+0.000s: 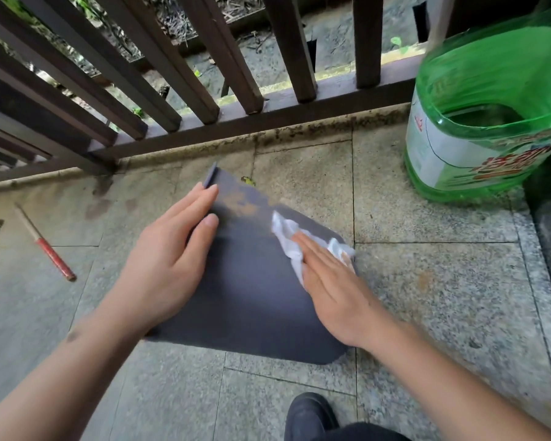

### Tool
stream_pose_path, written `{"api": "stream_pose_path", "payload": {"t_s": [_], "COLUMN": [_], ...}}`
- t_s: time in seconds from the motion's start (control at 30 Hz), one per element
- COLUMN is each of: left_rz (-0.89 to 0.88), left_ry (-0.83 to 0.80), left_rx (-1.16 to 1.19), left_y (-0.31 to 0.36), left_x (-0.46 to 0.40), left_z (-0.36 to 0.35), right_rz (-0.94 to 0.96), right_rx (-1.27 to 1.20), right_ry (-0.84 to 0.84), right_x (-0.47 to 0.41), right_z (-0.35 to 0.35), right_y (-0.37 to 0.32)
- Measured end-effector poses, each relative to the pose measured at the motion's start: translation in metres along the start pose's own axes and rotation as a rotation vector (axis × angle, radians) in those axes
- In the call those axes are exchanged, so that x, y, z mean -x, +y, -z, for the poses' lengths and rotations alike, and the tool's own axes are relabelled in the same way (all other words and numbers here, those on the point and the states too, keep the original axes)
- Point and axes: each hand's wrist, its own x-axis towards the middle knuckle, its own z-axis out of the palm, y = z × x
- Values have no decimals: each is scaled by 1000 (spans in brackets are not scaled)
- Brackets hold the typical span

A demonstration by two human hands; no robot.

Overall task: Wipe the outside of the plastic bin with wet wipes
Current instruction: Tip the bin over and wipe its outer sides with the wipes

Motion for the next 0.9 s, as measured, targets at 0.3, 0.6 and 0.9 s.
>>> {"api": "stream_pose_path", "payload": {"t_s": [0.3,0.6,0.9], "left_rz": [198,82,-199], "left_ry": [-107,-98,-124], "left_rx": [370,356,12], "left_y": [1,10,16], "left_x": [21,21,11], "left_z": [-2,-10,-5], "right_rz": [-53,267,-303], "right_rx": [-104,-132,-172], "right_ry": [-25,-48,-71], "right_x": [-3,-43,-17], "right_z": [-15,-8,6], "right_y": [-7,-69,47]}}
